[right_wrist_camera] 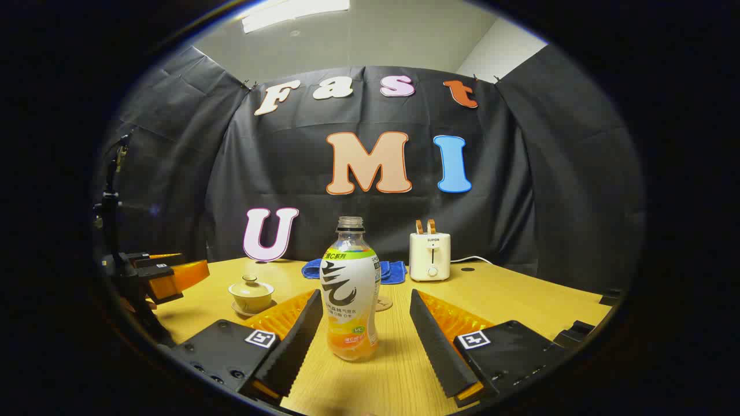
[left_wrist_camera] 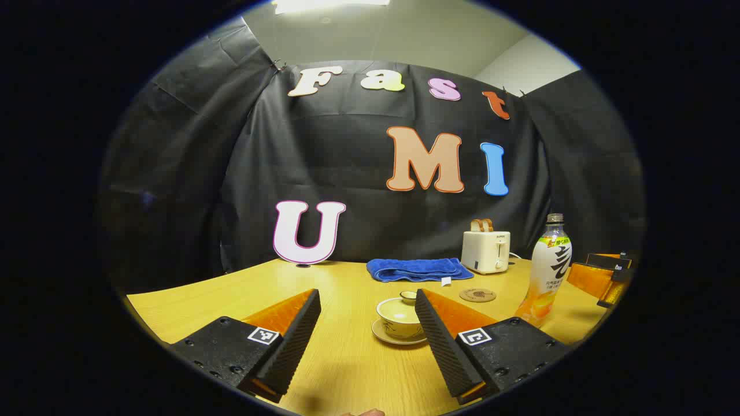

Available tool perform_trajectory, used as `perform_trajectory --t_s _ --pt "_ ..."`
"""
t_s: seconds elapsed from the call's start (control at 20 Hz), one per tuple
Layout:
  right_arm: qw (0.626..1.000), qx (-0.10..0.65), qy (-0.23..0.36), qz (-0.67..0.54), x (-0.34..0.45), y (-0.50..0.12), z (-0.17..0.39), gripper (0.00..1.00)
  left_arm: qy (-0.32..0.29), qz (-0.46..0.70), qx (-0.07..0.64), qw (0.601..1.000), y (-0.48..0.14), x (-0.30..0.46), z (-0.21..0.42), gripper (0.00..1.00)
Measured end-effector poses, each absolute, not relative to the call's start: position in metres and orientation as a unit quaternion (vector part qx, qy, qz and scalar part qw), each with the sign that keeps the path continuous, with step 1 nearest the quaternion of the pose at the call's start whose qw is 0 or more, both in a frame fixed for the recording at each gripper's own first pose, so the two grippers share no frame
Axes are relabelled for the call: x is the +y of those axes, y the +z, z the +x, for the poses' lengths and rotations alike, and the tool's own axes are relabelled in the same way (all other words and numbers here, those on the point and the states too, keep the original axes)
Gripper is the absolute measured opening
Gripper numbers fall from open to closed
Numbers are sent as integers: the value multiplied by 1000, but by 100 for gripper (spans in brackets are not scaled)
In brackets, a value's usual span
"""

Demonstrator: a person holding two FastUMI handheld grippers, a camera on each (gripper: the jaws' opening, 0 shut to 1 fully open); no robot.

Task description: Open the teacup lid with one hand, grasp the water bottle and pour water into the teacup with the other hand; after pouring, place the water bottle on the coaster and then close the teacup lid.

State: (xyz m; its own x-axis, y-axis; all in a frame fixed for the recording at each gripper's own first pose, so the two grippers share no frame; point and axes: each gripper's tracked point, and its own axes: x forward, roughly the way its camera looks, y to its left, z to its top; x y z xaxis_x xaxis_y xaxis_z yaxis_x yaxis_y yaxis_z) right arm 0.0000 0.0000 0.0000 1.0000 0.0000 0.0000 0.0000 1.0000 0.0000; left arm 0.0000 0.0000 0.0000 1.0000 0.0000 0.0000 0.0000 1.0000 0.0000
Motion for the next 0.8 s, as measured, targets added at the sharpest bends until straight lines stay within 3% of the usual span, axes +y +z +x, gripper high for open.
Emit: perform_trajectory --t_s 0.05,0.8 --pt "1000 -1 0 2 0 0 0 97 -1 1 -1 1000 0 0 0 96" --pt "1000 -2 3 7 6 -1 2 94 -7 26 -14 1000 3 -8 2 96"
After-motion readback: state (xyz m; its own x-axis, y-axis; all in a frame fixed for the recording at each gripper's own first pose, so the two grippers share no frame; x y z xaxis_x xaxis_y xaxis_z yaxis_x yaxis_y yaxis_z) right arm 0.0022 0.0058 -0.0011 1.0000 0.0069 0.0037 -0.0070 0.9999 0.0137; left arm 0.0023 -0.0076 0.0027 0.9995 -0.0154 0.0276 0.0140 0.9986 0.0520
